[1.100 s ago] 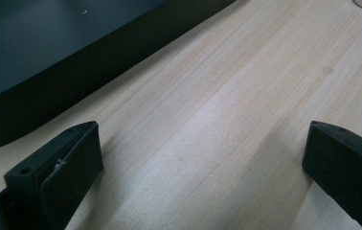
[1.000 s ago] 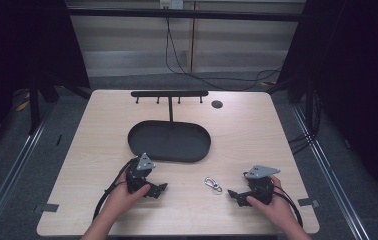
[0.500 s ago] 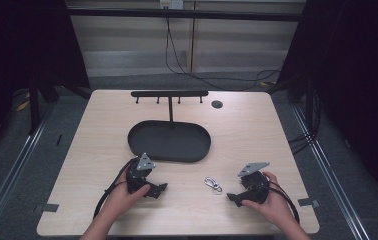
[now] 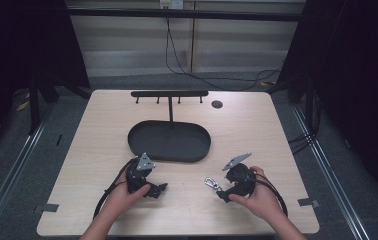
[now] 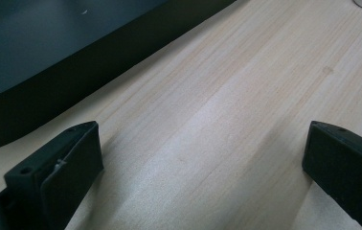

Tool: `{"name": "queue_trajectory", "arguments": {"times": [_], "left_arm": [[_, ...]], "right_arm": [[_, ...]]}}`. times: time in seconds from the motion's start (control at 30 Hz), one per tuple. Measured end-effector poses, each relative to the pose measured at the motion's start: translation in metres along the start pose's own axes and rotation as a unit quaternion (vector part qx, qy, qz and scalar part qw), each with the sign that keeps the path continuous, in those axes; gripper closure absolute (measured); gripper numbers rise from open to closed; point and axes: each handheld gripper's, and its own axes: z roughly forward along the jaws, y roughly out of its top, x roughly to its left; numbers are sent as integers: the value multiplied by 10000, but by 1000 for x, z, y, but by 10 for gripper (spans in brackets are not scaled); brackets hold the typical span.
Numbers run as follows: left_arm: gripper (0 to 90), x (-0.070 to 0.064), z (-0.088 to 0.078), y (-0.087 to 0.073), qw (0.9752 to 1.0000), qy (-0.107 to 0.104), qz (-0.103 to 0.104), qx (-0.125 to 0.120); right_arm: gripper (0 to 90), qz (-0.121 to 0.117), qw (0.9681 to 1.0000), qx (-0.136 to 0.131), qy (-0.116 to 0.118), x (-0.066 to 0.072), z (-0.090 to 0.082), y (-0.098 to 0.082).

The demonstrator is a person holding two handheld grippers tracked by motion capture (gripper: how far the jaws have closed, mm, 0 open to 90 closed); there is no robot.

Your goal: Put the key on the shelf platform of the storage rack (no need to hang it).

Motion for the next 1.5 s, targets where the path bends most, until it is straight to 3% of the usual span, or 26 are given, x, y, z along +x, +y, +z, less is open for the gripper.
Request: {"name": "queue_trajectory", "arguments": {"times": [0.2, 0.5, 0.73, 1.03, 1.33, 1.4, 1.5], "left_arm": [[0, 0, 0, 0, 10000, -4, 0, -6], [0, 0, 0, 0, 10000, 4, 4, 0], [0, 0, 0, 0, 10000, -8, 10, 3], [0, 0, 0, 0, 10000, -9, 11, 5], [0, 0, 0, 0, 10000, -11, 15, -2], [0, 0, 0, 0, 10000, -11, 17, -1], [0, 0, 0, 0, 10000, -14, 9, 10]], "right_arm": [[266, 47, 9997, 226, -35, -3, -1, 12], [323, -94, 9985, 535, 30, -3, 1, 28], [404, -307, 9950, 946, 88, 7, 15, 40], [514, -396, 9921, 1182, 117, 10, 26, 48], [576, -653, 9882, 1385, 32, 19, 35, 59], [611, -698, 9861, 1508, 32, 20, 38, 60], [683, -668, 9861, 1521, 96, 19, 38, 60]]}}
